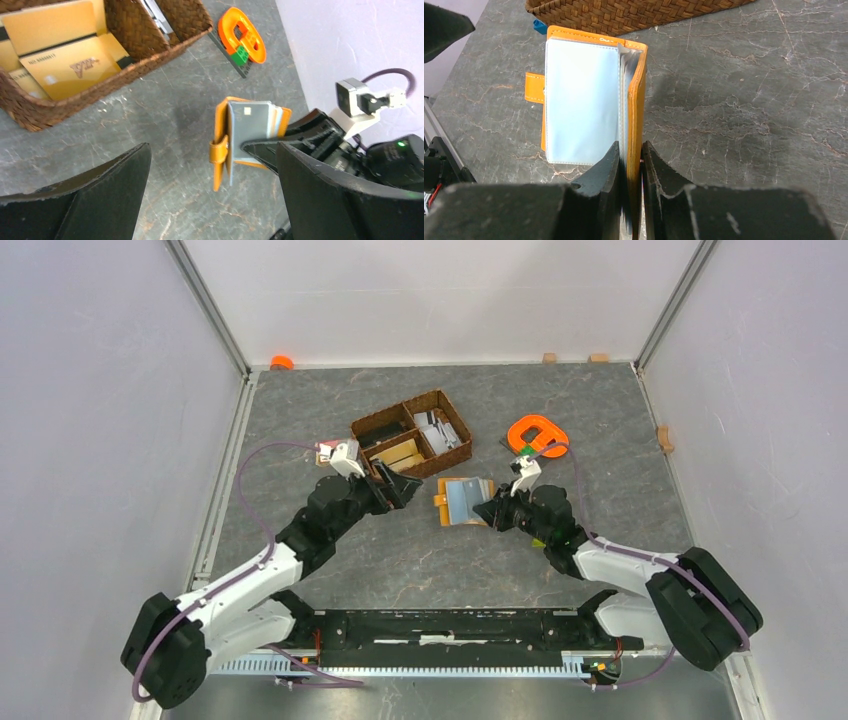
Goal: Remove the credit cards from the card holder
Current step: Remove the credit card from the card holder.
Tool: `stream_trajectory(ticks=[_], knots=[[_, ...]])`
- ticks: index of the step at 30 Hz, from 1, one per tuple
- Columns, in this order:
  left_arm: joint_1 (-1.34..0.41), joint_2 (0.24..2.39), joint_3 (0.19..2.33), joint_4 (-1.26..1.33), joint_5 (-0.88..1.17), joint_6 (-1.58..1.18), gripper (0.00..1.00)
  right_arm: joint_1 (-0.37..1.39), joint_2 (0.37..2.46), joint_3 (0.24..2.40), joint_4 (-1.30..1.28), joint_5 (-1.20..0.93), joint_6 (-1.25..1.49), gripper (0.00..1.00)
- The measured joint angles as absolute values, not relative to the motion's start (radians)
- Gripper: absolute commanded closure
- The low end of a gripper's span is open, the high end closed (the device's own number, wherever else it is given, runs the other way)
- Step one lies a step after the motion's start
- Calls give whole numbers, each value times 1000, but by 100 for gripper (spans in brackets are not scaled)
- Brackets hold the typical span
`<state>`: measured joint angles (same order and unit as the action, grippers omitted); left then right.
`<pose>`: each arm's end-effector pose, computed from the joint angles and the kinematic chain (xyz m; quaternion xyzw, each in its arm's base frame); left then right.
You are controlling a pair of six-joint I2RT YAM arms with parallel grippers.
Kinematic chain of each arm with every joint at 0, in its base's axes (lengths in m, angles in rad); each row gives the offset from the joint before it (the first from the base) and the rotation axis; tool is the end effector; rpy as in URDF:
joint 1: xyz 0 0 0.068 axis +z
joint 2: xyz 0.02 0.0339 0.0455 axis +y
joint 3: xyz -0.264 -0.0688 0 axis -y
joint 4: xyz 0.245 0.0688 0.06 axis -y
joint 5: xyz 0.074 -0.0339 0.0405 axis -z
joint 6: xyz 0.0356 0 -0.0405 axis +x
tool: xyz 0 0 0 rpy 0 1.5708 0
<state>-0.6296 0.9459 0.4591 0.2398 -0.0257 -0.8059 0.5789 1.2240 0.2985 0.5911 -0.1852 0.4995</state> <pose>0.1755 -0.1267 0.2392 -0.0773 0.7850 -0.3966 0.4696 0.1877 0.1305 0.1664 -0.0858 0.8087 0.3610 0.4565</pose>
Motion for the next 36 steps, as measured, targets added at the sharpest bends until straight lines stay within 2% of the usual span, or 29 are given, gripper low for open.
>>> stream_trajectory(ticks=[5, 14, 36], knots=[[-636, 1025, 461, 289, -41, -738, 0, 579, 1213, 294, 590, -178, 502, 100], [-653, 1165, 459, 421, 64, -708, 0, 579, 1195, 273, 603, -144, 550, 100], [-687, 1299, 437, 604, 54, -599, 0, 579, 1156, 253, 595, -85, 517, 100]])
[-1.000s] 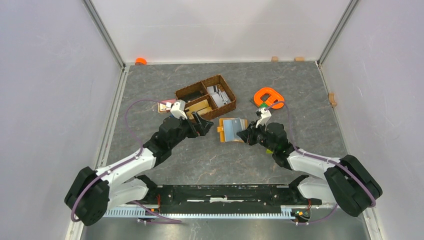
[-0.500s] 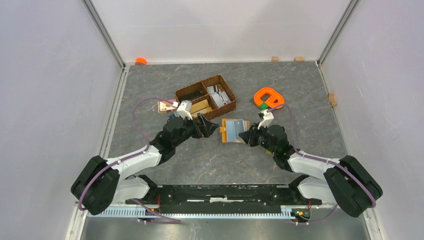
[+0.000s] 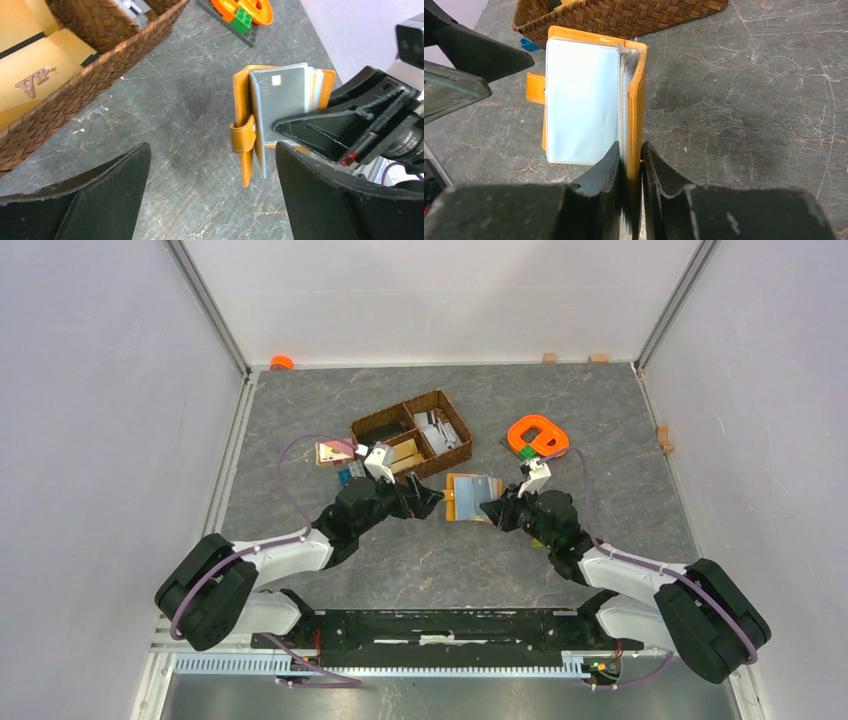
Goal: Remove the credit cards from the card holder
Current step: Remove the credit card from the card holder.
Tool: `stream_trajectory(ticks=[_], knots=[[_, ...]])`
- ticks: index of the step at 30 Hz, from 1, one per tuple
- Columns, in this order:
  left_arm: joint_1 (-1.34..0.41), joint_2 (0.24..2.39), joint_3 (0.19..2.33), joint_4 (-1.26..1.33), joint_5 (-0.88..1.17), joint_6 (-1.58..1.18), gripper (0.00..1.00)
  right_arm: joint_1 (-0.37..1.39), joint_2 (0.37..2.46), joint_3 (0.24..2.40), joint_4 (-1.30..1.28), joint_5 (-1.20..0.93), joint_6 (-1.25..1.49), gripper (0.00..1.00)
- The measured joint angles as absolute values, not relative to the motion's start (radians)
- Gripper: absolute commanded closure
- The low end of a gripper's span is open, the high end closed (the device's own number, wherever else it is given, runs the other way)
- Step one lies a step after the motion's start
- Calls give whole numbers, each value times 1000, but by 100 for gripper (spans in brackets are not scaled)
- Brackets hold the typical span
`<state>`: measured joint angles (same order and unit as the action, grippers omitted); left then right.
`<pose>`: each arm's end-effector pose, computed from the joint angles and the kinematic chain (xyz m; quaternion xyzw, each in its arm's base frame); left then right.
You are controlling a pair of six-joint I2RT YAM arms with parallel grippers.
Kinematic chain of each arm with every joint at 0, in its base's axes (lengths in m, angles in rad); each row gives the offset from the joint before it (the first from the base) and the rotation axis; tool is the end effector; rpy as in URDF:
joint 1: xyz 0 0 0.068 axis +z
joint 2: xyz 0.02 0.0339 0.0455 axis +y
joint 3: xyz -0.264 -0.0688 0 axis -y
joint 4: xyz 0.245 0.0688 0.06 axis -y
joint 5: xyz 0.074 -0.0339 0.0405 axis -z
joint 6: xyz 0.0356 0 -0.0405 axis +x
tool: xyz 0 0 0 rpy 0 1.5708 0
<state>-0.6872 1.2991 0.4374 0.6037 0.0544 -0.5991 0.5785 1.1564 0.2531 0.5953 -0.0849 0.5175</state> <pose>0.1999 -0.1665 0.1930 0.0515 0.7904 -0.3831 0.4752 0.1799 0.1211 0.1667 -0.0496 0.8053 0.3365 0.4855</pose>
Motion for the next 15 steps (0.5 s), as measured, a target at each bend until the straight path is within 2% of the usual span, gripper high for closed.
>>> stream_trajectory(ticks=[15], knots=[[-703, 1372, 432, 735, 187, -598, 0, 579, 1155, 253, 604, -139, 520, 100]])
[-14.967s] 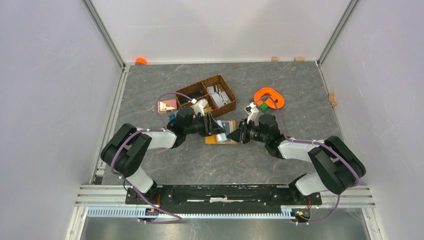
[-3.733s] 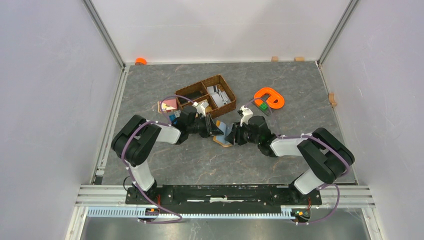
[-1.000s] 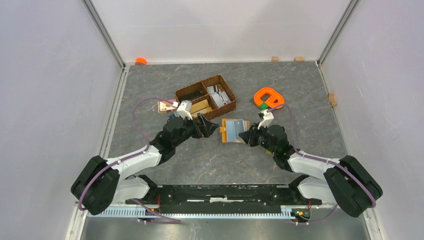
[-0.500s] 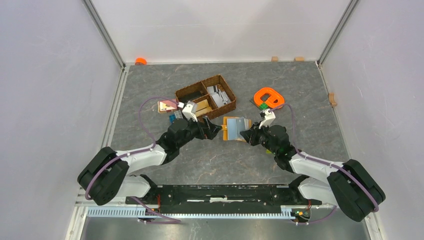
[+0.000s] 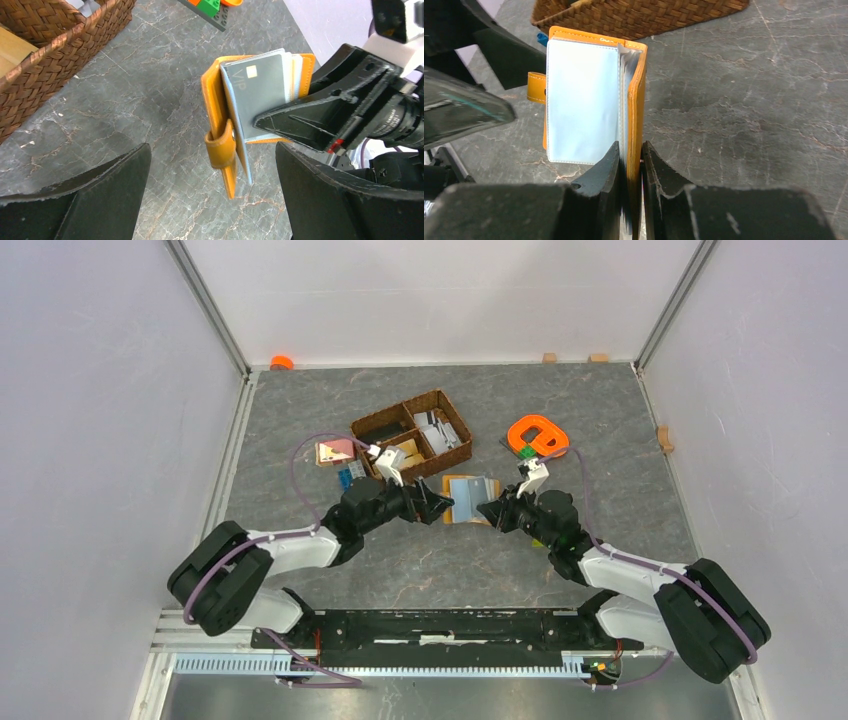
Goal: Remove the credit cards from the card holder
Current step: Remove the credit card from the card holder.
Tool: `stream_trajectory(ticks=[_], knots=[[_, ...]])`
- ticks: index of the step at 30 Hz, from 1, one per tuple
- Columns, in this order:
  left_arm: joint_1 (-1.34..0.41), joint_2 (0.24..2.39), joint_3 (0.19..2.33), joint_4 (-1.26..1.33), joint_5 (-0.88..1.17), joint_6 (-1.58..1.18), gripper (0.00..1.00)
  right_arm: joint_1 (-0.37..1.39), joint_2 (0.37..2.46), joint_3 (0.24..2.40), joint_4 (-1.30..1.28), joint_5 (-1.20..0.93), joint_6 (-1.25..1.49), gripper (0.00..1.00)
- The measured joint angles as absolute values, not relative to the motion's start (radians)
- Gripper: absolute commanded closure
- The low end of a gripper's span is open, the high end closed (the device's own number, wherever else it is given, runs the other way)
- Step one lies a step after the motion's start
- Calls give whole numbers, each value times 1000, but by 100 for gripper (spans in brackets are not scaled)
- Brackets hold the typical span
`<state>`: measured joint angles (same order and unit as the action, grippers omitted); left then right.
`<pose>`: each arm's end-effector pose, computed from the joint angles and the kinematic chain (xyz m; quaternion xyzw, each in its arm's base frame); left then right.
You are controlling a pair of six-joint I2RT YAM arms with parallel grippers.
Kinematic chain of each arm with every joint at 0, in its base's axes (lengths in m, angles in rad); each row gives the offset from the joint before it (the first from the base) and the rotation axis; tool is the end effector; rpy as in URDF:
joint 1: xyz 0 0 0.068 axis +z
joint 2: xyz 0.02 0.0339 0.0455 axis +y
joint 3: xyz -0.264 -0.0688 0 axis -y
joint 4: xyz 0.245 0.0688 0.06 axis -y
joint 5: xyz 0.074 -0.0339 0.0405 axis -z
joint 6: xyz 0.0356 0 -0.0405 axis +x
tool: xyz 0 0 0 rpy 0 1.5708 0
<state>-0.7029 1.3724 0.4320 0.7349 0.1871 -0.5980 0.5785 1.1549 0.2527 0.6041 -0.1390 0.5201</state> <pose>0.1998 -0.1780 0.1875 0.0993 0.7684 -0.4380 0.4560 0.1788 0.1226 0.1678 -0.0647 0.8008 0.3571 0.4765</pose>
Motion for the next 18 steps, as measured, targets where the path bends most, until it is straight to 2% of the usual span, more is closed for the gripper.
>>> stream_trajectory(ticks=[5, 11, 14, 18], knots=[[-704, 1435, 484, 704, 216, -602, 4, 579, 1155, 249, 640, -178, 529, 100], [-704, 1468, 511, 703, 269, -608, 24, 579, 1163, 246, 686, -226, 542, 100], [-704, 1478, 519, 702, 295, -612, 43, 579, 1169, 244, 707, -251, 550, 100], [-704, 1480, 526, 688, 312, -620, 80, 579, 1177, 244, 723, -270, 553, 98]])
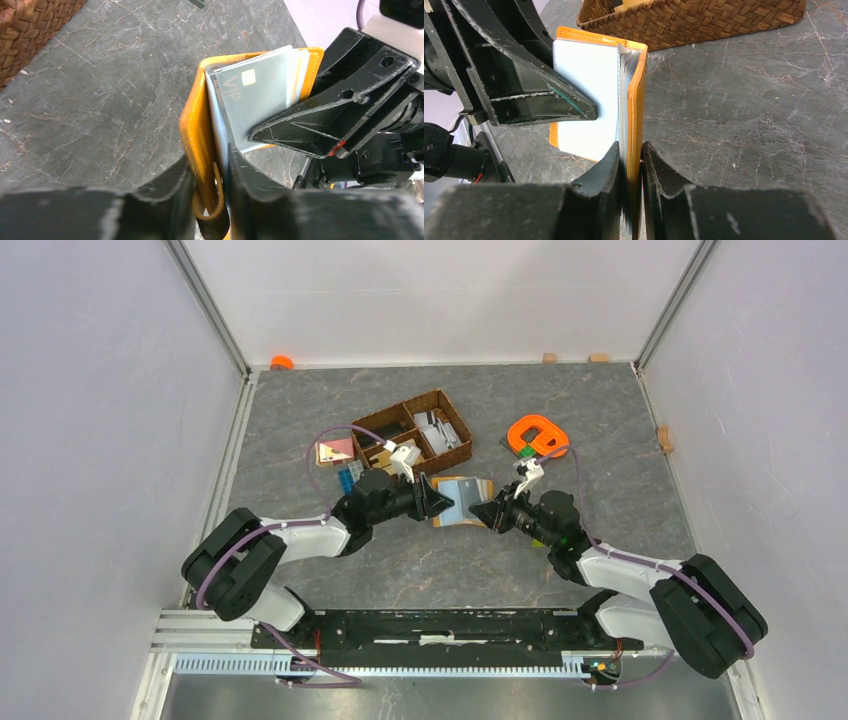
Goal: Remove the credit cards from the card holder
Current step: Remove the credit card from the card holder.
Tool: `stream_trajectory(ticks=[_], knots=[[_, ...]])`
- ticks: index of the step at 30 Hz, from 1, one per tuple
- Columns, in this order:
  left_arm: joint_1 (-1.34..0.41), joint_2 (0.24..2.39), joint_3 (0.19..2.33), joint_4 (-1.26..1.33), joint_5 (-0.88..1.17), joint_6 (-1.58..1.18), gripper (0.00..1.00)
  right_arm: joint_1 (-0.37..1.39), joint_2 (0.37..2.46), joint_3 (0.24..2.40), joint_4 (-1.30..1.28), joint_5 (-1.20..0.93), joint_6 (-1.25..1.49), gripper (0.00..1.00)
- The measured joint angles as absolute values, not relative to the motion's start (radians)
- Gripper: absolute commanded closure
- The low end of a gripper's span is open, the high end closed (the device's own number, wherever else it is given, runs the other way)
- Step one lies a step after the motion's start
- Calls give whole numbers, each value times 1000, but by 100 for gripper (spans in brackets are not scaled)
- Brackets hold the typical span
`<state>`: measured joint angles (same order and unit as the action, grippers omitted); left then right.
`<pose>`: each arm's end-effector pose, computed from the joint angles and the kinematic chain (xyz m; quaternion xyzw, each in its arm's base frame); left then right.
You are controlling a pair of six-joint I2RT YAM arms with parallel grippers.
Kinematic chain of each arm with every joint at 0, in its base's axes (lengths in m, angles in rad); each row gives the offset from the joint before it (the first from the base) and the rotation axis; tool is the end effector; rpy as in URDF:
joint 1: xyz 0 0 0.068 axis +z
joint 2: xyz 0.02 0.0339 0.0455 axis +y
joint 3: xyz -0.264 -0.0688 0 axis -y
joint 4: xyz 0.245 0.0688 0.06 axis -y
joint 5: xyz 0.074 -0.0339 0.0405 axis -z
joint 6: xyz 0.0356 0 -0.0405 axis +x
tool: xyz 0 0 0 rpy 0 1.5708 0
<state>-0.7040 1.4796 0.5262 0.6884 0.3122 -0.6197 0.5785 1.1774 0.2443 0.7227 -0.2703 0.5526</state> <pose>0.2146 -0.1966 0.1831 0.1274 0.7800 -0.4662 0.3975 0.1780 0.1276 0.1736 -0.0947 0.7692 0.4224 0.4700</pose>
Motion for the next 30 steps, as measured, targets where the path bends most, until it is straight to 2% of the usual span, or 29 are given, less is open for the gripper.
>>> stream_trajectory(ticks=[2, 3, 6, 8, 10, 15, 23, 30], knots=[[-704, 1480, 530, 679, 316, -619, 94, 579, 1183, 244, 726, -271, 551, 91], [-704, 1480, 533, 670, 315, -617, 97, 579, 1190, 244, 727, -271, 550, 87], [-704, 1482, 550, 626, 315, -616, 98, 579, 1224, 245, 729, -271, 548, 76], [-704, 1490, 559, 608, 315, -616, 98, 579, 1239, 245, 730, -270, 546, 62], [-703, 1497, 563, 596, 315, -616, 98, 579, 1240, 245, 723, -267, 541, 56], [-695, 1497, 563, 558, 312, -616, 98, 579, 1206, 245, 709, -236, 529, 57], [-675, 1538, 575, 546, 316, -616, 98, 578, 1161, 244, 703, -228, 527, 77], [-673, 1546, 577, 540, 320, -616, 98, 578, 1205, 244, 702, -243, 526, 77]])
